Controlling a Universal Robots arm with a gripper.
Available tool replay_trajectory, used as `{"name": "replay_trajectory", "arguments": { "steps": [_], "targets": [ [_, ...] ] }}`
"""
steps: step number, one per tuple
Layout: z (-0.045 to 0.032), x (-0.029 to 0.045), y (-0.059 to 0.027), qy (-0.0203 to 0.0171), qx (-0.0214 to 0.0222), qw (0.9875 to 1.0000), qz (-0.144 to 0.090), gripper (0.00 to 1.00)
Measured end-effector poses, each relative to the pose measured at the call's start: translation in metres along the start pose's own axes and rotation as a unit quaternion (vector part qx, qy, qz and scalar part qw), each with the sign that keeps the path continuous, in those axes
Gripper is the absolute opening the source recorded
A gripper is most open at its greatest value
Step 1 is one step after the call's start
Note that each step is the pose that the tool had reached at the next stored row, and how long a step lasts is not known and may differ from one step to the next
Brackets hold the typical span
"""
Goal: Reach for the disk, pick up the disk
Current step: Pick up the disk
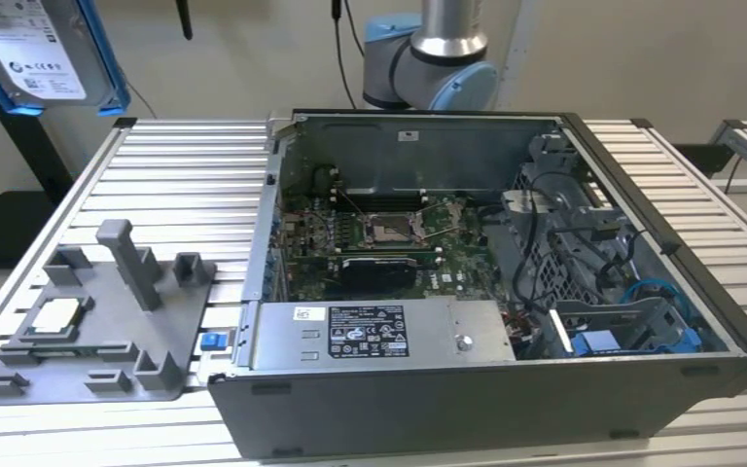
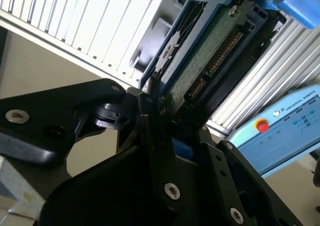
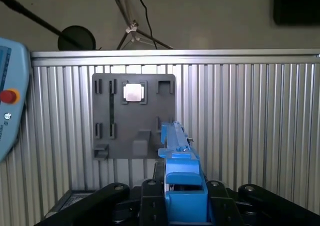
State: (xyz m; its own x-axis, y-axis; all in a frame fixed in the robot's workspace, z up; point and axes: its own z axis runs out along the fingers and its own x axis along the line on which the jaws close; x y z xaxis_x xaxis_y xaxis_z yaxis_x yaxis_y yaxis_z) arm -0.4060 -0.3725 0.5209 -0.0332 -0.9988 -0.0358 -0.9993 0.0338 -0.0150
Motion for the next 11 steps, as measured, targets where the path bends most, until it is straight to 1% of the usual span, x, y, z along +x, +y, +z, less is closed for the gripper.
{"name": "replay_trajectory", "arguments": {
  "steps": [11],
  "targets": [
    [0.0003, -0.0008, -0.0224, 0.0000, -0.0001, 1.0000, 0.000, 0.00]
  ]
}}
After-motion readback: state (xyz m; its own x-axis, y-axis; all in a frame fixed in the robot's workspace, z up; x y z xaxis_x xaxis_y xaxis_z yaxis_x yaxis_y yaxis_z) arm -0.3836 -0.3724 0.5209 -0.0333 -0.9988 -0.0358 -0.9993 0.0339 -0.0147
